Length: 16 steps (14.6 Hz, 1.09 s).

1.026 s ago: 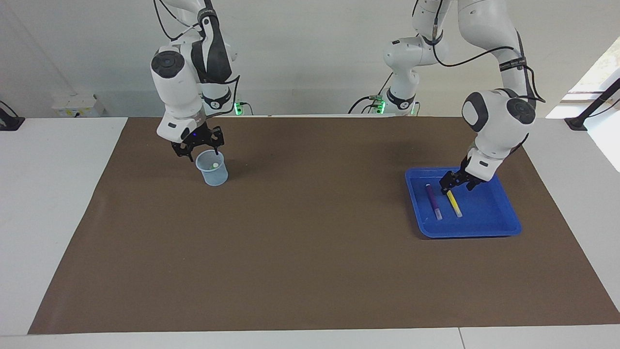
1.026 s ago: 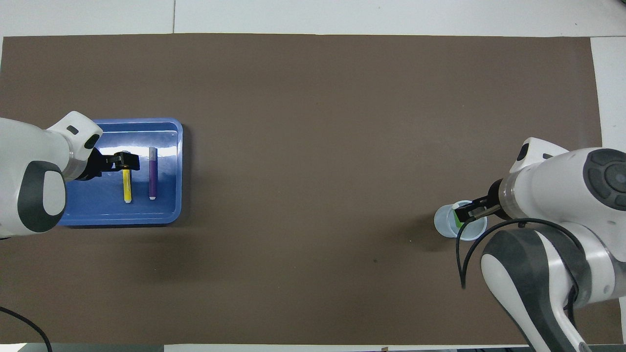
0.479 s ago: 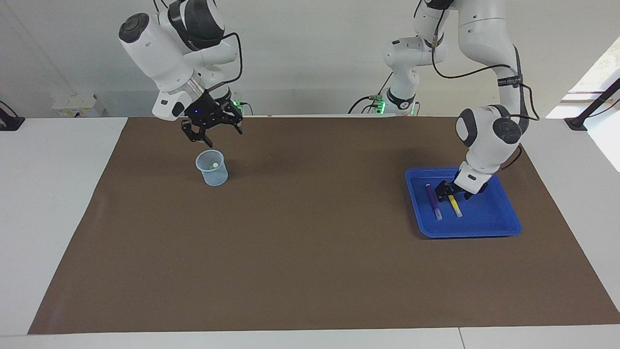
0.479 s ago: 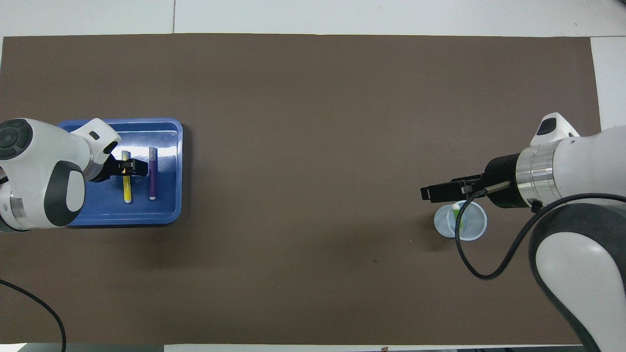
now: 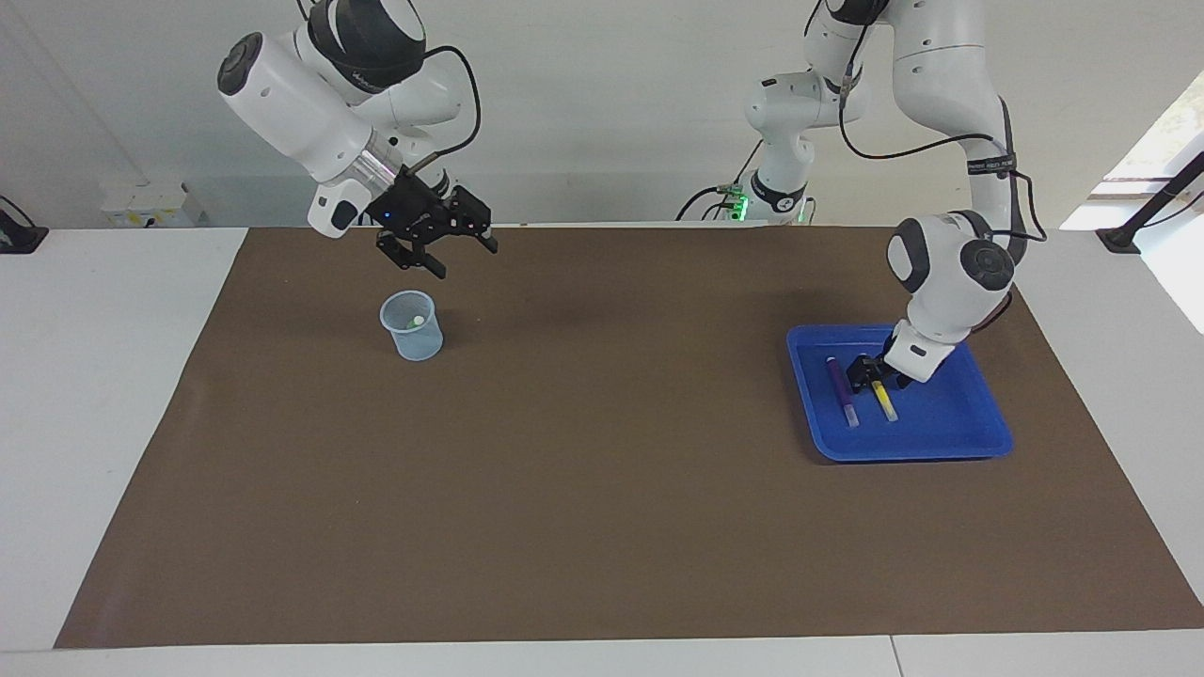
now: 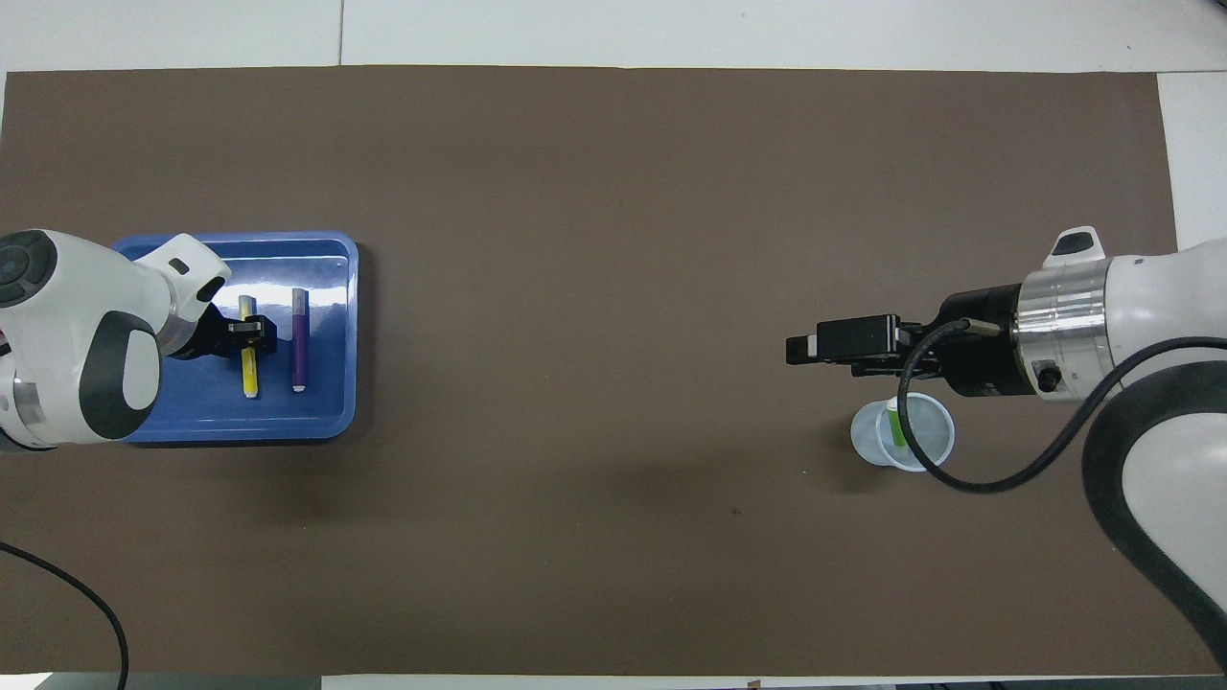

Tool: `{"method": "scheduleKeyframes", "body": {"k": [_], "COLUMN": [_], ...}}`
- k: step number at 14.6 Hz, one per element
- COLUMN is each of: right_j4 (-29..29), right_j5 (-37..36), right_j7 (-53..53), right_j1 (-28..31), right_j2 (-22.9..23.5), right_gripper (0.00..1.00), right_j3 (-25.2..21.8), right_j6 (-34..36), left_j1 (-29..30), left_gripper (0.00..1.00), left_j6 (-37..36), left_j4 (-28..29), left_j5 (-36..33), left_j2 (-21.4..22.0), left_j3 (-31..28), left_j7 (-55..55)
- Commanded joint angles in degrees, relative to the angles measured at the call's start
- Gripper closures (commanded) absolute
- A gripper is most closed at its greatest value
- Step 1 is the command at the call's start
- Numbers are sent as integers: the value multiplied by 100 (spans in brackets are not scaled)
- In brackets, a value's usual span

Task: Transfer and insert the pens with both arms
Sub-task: 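Lift the yellow pen with the left gripper while the right gripper approaches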

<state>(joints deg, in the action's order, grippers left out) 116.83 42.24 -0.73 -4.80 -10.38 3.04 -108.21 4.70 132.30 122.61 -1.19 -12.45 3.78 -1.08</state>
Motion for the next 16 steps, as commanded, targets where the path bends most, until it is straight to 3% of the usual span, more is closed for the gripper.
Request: {"method": "scheduleKeyframes", "body": {"k": [1,3,5,7,11,16], "right_j4": [-55,-55,-55,-90,-90,-90], "right_j5": [294,372,801,979,980,971], "right_j7": [-95,-111,-382,-1294,-2463,-3196], "right_j1": [93,23,-160,-407,-1452,-2086], "right_j2": [45,54,63,89,159,186], "right_gripper": [0,0,0,0,0,0], "right_j3": [30,47,65,65,65,65], "right_j6": [-77,-314,-446,-709,-1806,-2503], "left_j1": [58,58,58,58,-21,-310], "left_gripper": [80,100,100,100,100,100], "left_j6": [-152,-125,-117,-265,-1449,-2997], "left_j4": [-105,-105,-114,-271,-983,-1818], "left_j5": [66,66,57,66,83,1320], "left_j2": [-73,-73,-73,-91,6,357], "left_j3": [44,35,35,44,61,88], "left_j7": [37,37,37,20,-314,-1944]}}
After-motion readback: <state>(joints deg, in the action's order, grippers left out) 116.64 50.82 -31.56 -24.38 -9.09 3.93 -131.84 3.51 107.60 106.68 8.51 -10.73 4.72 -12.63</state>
